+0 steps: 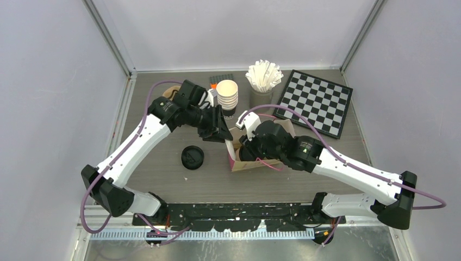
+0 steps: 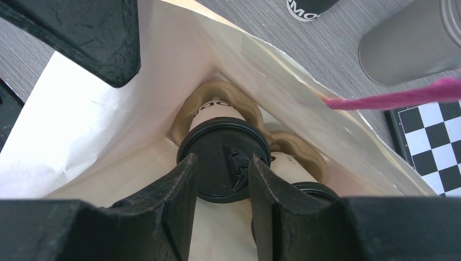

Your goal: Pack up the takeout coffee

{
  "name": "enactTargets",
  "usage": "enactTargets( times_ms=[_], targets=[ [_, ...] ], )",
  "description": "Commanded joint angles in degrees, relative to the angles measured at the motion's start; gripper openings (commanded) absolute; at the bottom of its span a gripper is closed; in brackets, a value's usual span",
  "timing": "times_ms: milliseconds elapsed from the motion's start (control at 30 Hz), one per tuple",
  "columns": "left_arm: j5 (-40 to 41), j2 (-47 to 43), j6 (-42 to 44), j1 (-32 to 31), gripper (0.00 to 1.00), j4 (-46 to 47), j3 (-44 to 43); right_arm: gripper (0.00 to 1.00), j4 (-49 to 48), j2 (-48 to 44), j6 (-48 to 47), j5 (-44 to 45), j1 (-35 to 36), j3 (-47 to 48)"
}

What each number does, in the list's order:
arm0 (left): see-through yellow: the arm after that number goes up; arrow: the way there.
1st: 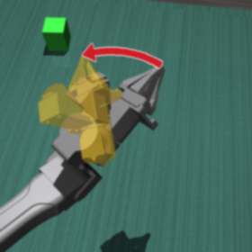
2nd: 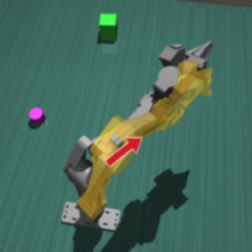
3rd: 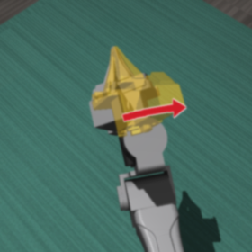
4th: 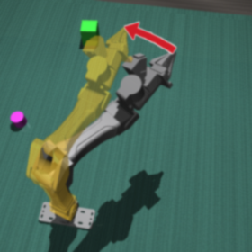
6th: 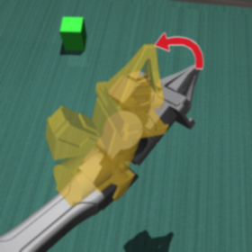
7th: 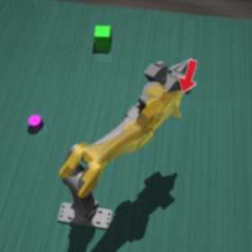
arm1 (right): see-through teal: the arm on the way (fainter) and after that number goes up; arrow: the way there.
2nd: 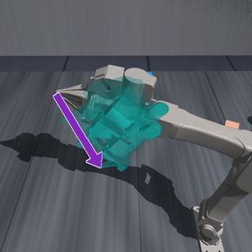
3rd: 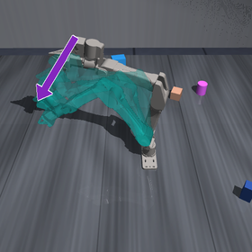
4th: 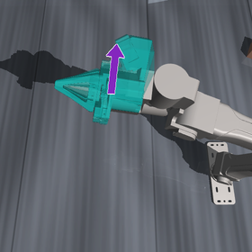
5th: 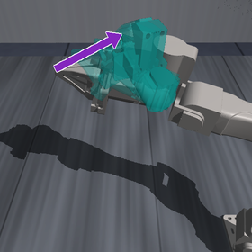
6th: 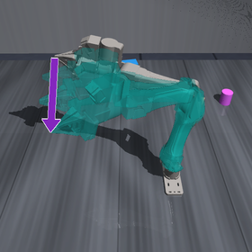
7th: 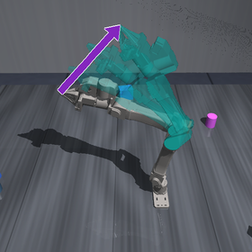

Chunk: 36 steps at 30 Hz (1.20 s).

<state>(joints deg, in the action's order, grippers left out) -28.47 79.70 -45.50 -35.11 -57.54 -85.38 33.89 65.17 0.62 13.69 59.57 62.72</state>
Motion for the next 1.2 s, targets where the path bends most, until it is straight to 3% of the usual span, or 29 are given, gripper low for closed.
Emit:
enactTargets(
  times_ms=[0, 300, 467, 867, 1167],
  targets=[
    [-0.34, -1.17, -1.50, -0.40, 0.41, 0.20, -0.69, 0.44, -2.76, -0.91, 1.12, 1.07, 0.31, -0.18],
    [-0.50, -3.15, -2.66, -0.67, 0.49, 3.02, -0.73, 0.44, -3.01, -1.10, 1.53, 1.88, 0.46, -0.45],
    [0.73, -6.84, -6.41, -0.75, 0.51, 8.27, 3.47, 0.44, -4.03, -1.23, 1.99, 2.94, 0.43, -0.95],
    [8.93, -13.79, -13.64, -3.68, 0.45, 17.71, 13.20, 0.44, -5.59, -2.68, 4.42, 4.41, 0.43, -2.09],
    [11.69, -13.23, -12.94, -4.79, 0.39, 19.75, 14.36, 0.44, -5.85, -3.33, 4.68, 3.97, 0.72, -2.99]
  ],
)
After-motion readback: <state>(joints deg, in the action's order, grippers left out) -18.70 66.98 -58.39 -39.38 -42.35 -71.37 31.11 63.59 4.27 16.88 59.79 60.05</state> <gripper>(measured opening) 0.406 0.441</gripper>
